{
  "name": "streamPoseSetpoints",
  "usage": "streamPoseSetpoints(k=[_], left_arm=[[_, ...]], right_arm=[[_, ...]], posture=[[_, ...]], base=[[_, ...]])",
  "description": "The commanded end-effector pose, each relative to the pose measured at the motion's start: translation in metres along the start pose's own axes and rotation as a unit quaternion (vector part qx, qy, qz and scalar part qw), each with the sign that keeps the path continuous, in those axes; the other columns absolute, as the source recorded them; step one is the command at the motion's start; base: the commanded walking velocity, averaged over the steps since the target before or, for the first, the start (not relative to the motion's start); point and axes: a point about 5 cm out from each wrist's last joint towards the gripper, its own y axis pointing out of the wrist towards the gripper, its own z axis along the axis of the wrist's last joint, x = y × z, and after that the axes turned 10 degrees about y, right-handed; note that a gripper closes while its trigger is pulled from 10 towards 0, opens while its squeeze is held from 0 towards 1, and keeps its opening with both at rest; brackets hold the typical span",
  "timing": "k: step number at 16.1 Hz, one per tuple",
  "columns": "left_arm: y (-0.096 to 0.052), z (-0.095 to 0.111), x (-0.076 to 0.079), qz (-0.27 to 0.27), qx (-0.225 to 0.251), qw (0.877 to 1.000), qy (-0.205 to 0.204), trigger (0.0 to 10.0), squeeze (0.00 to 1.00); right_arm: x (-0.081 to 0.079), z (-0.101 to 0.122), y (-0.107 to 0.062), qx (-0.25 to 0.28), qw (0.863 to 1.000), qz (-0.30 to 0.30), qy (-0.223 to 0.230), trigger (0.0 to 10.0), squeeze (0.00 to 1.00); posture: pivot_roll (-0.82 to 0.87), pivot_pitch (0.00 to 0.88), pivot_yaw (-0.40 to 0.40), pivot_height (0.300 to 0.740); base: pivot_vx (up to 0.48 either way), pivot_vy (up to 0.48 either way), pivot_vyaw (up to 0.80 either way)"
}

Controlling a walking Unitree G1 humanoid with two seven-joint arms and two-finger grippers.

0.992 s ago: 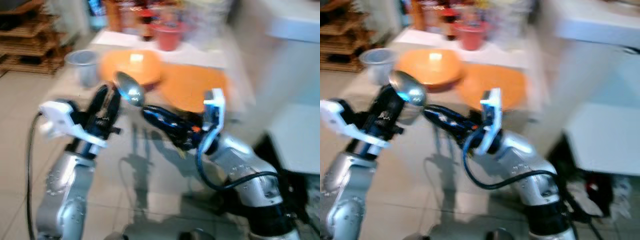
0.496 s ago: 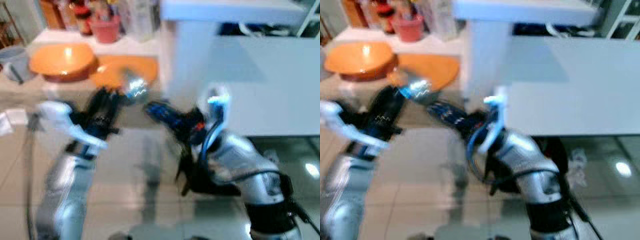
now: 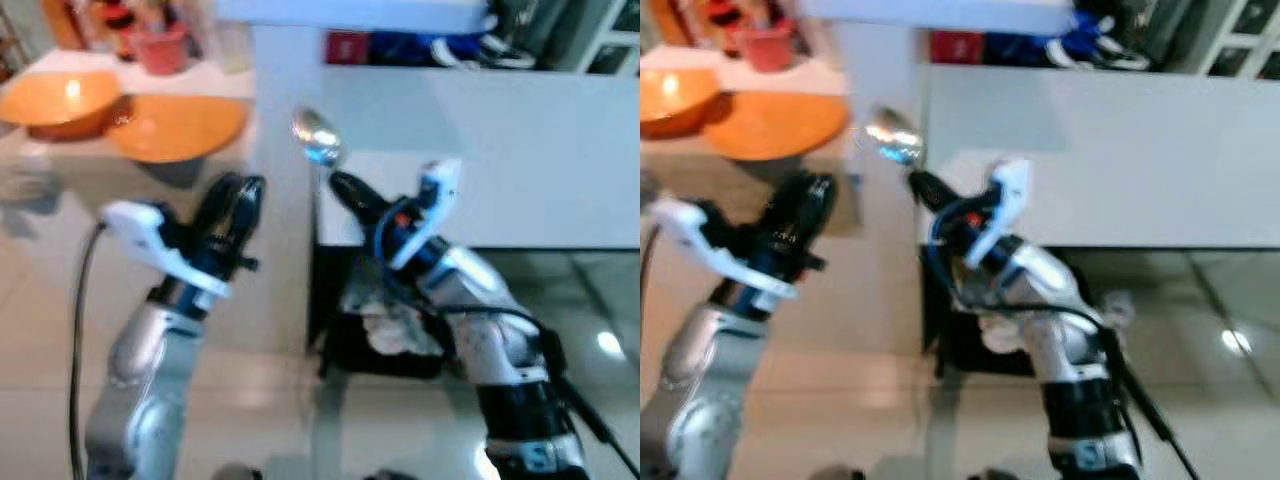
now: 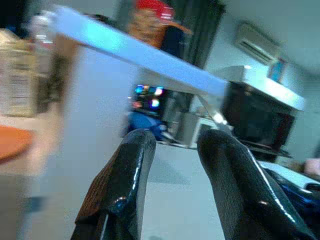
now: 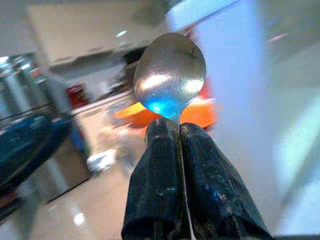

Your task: Setting the table

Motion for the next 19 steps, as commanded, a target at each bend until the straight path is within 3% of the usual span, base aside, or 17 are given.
streamPoseSetpoints(k=[1, 6, 8, 9, 10, 13, 19], left_arm=[[0.001, 0.000, -0.002, 0.001, -0.002, 1.000, 0.011, 10.0, 0.00], [0.005, -0.007, -0.001, 0.005, -0.011, 1.000, 0.016, 10.0, 0.00], [0.001, -0.022, -0.003, 0.016, -0.040, 0.999, 0.020, 10.0, 0.00], [-0.006, -0.035, -0.004, 0.018, -0.068, 0.997, 0.029, 10.0, 0.00], [-0.012, -0.041, -0.005, 0.022, -0.081, 0.996, 0.027, 10.0, 0.00], [-0.015, -0.042, -0.005, 0.019, -0.084, 0.996, 0.029, 10.0, 0.00], [-0.008, -0.046, 0.000, 0.003, -0.080, 0.996, 0.039, 10.0, 0.00]], right_arm=[[-0.005, 0.000, 0.006, 0.004, 1.000, 0.005, -0.013, 10.0, 0.00], [0.017, -0.001, 0.005, 0.002, 0.994, -0.088, -0.067, 10.0, 0.00], [0.030, -0.019, -0.003, -0.040, 0.984, -0.140, -0.101, 10.0, 0.00], [0.045, -0.033, -0.015, -0.070, 0.970, -0.199, -0.124, 10.0, 0.00], [0.051, -0.039, -0.027, -0.073, 0.964, -0.225, -0.118, 10.0, 0.00], [0.048, -0.038, -0.035, -0.050, 0.966, -0.229, -0.106, 10.0, 0.00], [0.042, -0.035, -0.031, -0.027, 0.969, -0.220, -0.109, 10.0, 0.00]], posture=[[-0.09, 0.074, 0.002, 0.740], [-0.09, 0.079, 0.001, 0.740], [-0.10, 0.081, -0.001, 0.740], [-0.10, 0.087, -0.003, 0.740], [-0.10, 0.088, -0.001, 0.740], [-0.11, 0.090, 0.006, 0.740], [-0.13, 0.091, 0.012, 0.740]], base=[[0.000, -0.439, 0.00], [0.000, -0.436, 0.00], [0.000, -0.424, 0.00], [0.000, -0.420, 0.00], [0.244, -0.409, 0.00], [0.244, -0.411, 0.00], [0.245, -0.410, -0.75]])
